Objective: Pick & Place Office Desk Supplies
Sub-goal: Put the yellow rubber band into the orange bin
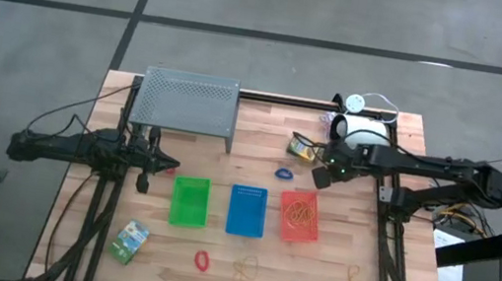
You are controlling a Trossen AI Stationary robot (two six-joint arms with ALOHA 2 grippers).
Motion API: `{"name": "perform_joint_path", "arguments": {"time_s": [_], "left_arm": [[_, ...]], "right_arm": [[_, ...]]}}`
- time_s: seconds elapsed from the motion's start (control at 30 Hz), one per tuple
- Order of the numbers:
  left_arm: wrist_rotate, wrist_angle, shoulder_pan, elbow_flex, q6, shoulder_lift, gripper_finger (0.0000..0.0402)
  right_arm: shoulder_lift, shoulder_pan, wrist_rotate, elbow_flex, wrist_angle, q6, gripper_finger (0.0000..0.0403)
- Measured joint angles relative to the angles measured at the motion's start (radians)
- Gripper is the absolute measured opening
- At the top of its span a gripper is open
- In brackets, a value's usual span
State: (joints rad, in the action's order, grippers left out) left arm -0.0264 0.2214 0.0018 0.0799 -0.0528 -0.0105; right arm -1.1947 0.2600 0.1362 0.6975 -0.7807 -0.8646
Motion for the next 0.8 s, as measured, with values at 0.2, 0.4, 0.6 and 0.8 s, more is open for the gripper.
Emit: {"name": "perform_joint_path", "arguments": {"time_s": [0.2,0.4,0.6,0.8], "left_arm": [[0.0,0.0,0.0,0.0,0.0,0.0,0.0028],[0.0,0.0,0.0,0.0,0.0,0.0,0.0028],[0.0,0.0,0.0,0.0,0.0,0.0,0.0028],[0.0,0.0,0.0,0.0,0.0,0.0,0.0028]], "right_arm": [[0.072,-0.005,0.027,0.001,0.0,0.021,0.0008],[0.143,-0.035,0.055,0.001,0.003,0.031,0.0008],[0.222,-0.069,0.097,0.001,0.023,0.039,0.0008],[0.302,-0.107,0.104,0.002,0.096,0.097,0.0008]]}}
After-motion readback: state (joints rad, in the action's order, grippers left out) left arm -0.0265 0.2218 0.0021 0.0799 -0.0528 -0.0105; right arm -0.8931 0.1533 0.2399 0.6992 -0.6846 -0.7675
